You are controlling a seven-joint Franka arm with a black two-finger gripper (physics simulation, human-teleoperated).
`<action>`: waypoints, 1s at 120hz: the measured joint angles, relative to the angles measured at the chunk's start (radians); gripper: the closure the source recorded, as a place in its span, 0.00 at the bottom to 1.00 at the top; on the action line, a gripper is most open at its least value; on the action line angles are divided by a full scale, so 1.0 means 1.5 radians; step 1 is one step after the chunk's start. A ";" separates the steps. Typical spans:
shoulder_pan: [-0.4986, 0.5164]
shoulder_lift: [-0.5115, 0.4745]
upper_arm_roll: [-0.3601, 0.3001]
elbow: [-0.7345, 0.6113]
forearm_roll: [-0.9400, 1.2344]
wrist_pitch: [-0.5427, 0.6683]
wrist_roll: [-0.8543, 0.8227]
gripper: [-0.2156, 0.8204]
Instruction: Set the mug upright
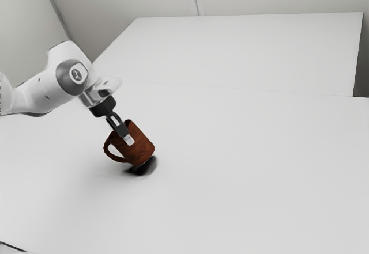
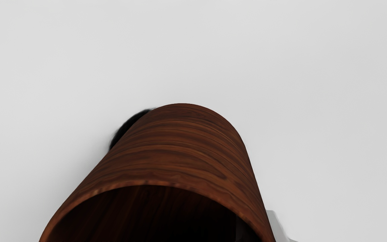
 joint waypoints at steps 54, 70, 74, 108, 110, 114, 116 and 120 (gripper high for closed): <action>0.016 -0.039 -0.053 -0.088 0.112 0.181 0.048 0.97; 0.017 -0.034 -0.055 -0.088 0.128 0.186 0.055 0.97; 0.017 -0.034 -0.055 -0.088 0.134 0.183 0.055 0.97; 0.017 -0.030 -0.065 -0.086 0.175 0.159 0.048 0.91; 0.017 -0.030 -0.066 -0.086 0.175 0.159 0.048 0.87; 0.016 -0.031 -0.068 -0.086 0.176 0.158 0.048 0.80; 0.016 -0.031 -0.069 -0.086 0.177 0.157 0.048 0.76; 0.015 -0.031 -0.070 -0.086 0.178 0.156 0.047 0.69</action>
